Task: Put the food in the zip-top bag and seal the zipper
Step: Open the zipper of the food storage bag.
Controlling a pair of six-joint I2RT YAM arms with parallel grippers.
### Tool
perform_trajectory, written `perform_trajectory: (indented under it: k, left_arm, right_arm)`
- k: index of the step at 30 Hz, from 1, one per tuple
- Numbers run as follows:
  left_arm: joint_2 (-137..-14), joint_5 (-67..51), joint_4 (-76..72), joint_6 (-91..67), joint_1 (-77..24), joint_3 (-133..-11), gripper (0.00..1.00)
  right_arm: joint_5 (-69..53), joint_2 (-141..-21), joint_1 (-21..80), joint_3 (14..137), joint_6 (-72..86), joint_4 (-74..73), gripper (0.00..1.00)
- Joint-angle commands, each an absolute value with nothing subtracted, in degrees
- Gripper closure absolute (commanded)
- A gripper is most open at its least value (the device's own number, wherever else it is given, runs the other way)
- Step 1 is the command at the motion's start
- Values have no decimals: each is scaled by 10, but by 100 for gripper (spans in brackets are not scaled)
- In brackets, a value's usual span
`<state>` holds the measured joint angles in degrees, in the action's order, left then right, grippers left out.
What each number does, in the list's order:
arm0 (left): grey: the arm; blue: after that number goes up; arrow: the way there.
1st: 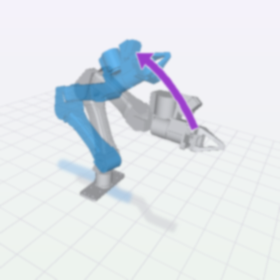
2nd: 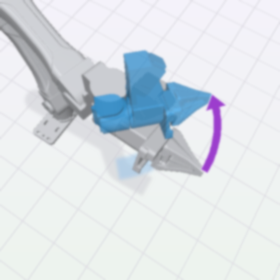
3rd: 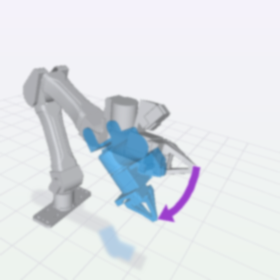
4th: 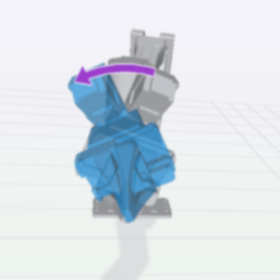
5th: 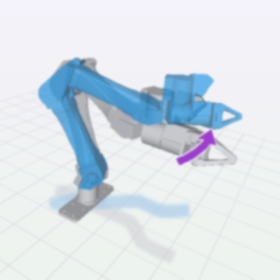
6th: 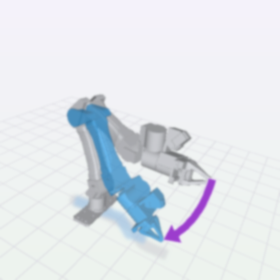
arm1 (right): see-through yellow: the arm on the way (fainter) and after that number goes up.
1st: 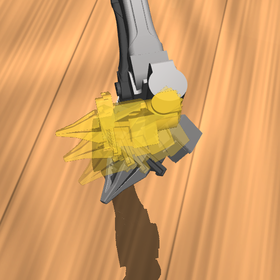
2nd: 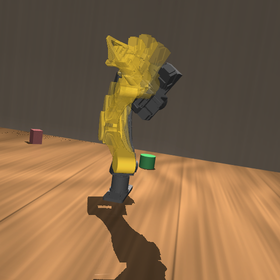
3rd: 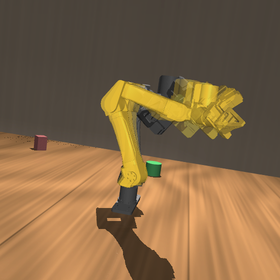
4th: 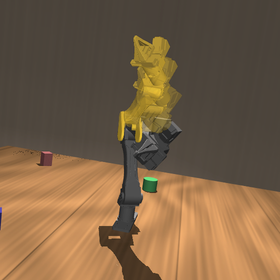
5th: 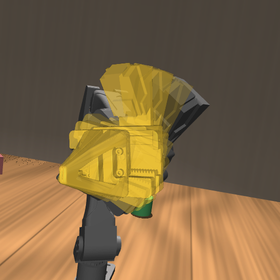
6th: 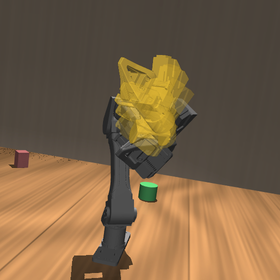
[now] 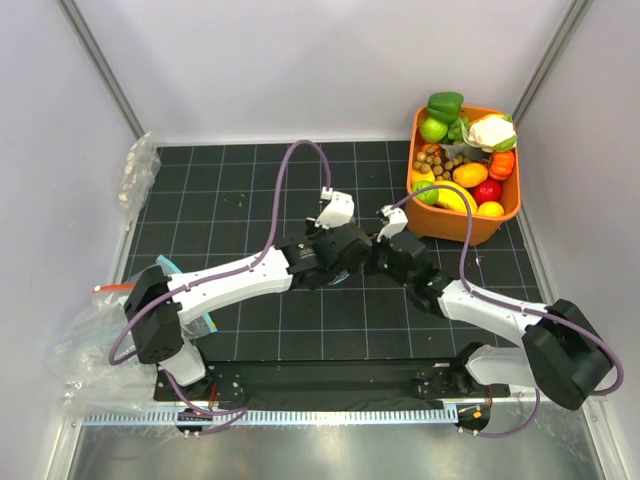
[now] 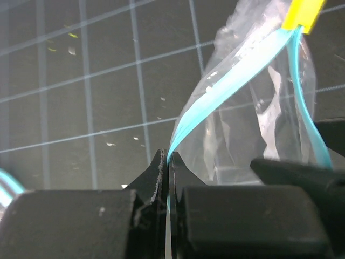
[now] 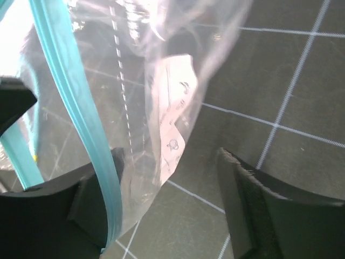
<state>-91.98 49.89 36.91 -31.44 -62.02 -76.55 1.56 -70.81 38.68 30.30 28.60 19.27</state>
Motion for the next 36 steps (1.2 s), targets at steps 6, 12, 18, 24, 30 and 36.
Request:
perform_trajectory:
  k: [6,12,18,24,30,36]
  left_arm:
    - [-973,656,543,-373,-643,-863,100]
    - [-966,607,503,-357,-643,-848,100]
    - [-939,505,430,-329,-642,-817,100]
    - [-954,487,426,-329,-626,-814,100]
    - [-981,427,419,-330,-595,-817,100]
    - [-979,375,399,-332,-570,-806,100]
  right_arm:
    - [-69,-679,390,297,277,247,18]
    - [-55,-665,389,293,283,245,19]
    - [-18,-668,390,301,291,220,28]
    - [-4,-652,390,294,294,219,35]
    - [40,-629,386,287,303,202,41]
    - [141,-539,359,327,288,80,42]
